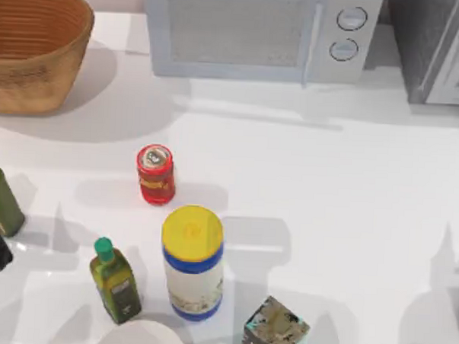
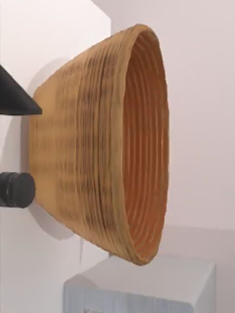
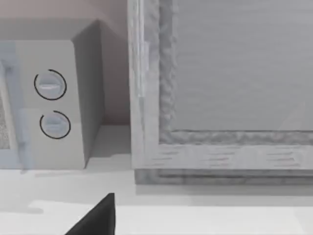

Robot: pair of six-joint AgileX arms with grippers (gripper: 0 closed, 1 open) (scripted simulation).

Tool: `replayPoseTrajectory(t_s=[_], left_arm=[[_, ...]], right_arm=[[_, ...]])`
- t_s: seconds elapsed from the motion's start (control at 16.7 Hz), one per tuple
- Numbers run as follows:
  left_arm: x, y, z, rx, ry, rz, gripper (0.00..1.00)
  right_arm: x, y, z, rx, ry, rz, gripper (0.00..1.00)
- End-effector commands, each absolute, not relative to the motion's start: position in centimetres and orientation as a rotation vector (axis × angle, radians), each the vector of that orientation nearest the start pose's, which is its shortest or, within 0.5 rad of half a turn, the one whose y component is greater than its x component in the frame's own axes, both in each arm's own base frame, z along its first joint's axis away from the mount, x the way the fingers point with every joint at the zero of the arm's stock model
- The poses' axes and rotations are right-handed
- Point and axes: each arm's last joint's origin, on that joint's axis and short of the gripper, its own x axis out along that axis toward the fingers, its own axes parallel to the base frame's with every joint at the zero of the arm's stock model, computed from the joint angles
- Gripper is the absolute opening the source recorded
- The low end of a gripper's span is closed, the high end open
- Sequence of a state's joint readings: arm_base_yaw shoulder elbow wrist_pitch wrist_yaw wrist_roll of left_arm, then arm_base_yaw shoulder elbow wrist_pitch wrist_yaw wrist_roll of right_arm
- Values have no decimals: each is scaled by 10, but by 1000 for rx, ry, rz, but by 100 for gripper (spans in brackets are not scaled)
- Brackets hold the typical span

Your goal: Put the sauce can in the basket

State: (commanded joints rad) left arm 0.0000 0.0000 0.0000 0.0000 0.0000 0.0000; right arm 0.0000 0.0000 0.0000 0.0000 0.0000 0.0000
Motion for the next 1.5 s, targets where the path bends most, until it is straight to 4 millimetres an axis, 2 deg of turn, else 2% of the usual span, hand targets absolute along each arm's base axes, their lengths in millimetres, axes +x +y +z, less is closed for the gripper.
replayPoseTrajectory(t_s=[0.3, 0.48, 0.6, 0.78, 0.96, 1.14, 1.5], left_arm=[[107, -2, 169, 30, 8, -29, 100], [114, -5, 193, 113, 25, -113, 100], [125, -7, 215, 193, 35, -195, 100], [155, -11, 253, 318, 57, -328, 100], [197, -13, 270, 396, 123, -440, 100], [235, -13, 267, 457, 194, -549, 100], [294, -19, 247, 577, 245, -808, 100]], right_arm=[[106, -1, 160, 0, 0, 0, 100], [106, -1, 160, 0, 0, 0, 100], [106, -1, 160, 0, 0, 0, 100], [106, -1, 160, 0, 0, 0, 100], [106, -1, 160, 0, 0, 0, 100], [106, -1, 160, 0, 0, 0, 100], [106, -1, 160, 0, 0, 0, 100]])
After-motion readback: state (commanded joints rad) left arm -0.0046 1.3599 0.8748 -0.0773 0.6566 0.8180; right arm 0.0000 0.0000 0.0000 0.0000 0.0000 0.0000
